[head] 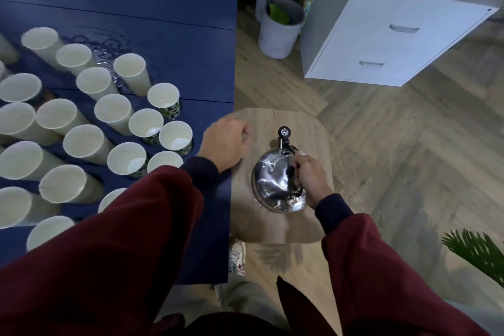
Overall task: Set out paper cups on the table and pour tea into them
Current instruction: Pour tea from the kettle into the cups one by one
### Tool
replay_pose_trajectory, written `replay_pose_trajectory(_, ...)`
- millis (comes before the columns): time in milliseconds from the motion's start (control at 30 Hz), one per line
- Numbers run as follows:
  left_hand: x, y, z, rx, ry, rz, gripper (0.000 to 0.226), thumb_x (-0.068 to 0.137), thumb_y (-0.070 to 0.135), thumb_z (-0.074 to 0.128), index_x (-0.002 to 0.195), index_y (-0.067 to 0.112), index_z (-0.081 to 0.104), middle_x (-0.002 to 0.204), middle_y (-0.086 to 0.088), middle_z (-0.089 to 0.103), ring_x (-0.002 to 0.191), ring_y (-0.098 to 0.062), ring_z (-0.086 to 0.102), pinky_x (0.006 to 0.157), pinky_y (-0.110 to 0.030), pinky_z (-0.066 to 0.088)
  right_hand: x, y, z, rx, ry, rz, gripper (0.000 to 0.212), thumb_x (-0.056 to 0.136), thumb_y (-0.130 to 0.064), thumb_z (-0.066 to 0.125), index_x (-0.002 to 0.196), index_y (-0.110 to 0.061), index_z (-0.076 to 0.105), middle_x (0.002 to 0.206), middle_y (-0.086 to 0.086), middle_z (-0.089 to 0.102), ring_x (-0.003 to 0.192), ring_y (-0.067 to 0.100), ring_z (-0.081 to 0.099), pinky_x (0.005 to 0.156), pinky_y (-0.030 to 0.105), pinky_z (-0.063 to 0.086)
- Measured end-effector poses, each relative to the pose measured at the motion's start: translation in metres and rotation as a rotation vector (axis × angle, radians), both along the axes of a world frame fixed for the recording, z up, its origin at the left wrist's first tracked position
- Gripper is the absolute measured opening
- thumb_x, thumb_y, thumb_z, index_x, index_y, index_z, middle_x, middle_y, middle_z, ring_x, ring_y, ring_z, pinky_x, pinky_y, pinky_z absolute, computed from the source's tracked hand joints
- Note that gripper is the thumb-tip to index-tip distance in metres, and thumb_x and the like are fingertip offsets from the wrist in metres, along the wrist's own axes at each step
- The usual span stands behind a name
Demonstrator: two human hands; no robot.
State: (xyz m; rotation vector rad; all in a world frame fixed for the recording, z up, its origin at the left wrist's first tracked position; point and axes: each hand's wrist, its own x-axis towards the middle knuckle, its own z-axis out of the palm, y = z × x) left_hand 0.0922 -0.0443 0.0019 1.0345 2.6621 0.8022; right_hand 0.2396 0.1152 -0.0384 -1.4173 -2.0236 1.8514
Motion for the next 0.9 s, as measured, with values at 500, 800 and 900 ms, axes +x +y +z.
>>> replay_pose_trajectory(500, -0.006, -0.128, 0.052, 0.106, -0.021, 0.065, 0.009, 0.088, 0.028, 0.069, 0.089, 0.020, 0.069, 0.094, 0.004, 0.065, 0.087, -0.018, 0.059, 0.080, -0.034, 0.047, 0.021, -0.067, 0.125, 0.314, 0.148, -0.159, 0.034, 0.098, -0.036, 0.055, 0.086, -0.011, 0.074, 0.073, 0.002, 0.069, 0.063, 0.015, 0.059, 0.056, 0.025, 0.045)
replay_pose_trajectory(800, 0.036, -0.181, 0.040, -0.016, -0.156, 0.063, 0.025, 0.085, 0.030, 0.074, 0.103, 0.013, 0.069, 0.108, -0.005, 0.065, 0.098, -0.026, 0.061, 0.086, -0.035, 0.046, 0.028, -0.101, 0.141, 0.442, 0.274, -0.048, 0.050, 0.091, -0.030, 0.064, 0.042, -0.022, 0.054, 0.045, -0.009, 0.040, 0.047, 0.013, 0.034, 0.055, 0.034, 0.029)
replay_pose_trajectory(900, 0.057, -0.183, 0.021, -0.068, -0.094, 0.083, 0.056, 0.078, 0.038, 0.080, 0.122, 0.009, 0.059, 0.121, -0.011, 0.054, 0.110, -0.031, 0.053, 0.095, -0.038, 0.044, 0.032, -0.105, 0.136, 0.468, 0.277, 0.029, 0.049, 0.092, -0.030, 0.064, 0.044, -0.020, 0.057, 0.043, -0.011, 0.042, 0.047, 0.012, 0.037, 0.056, 0.034, 0.031)
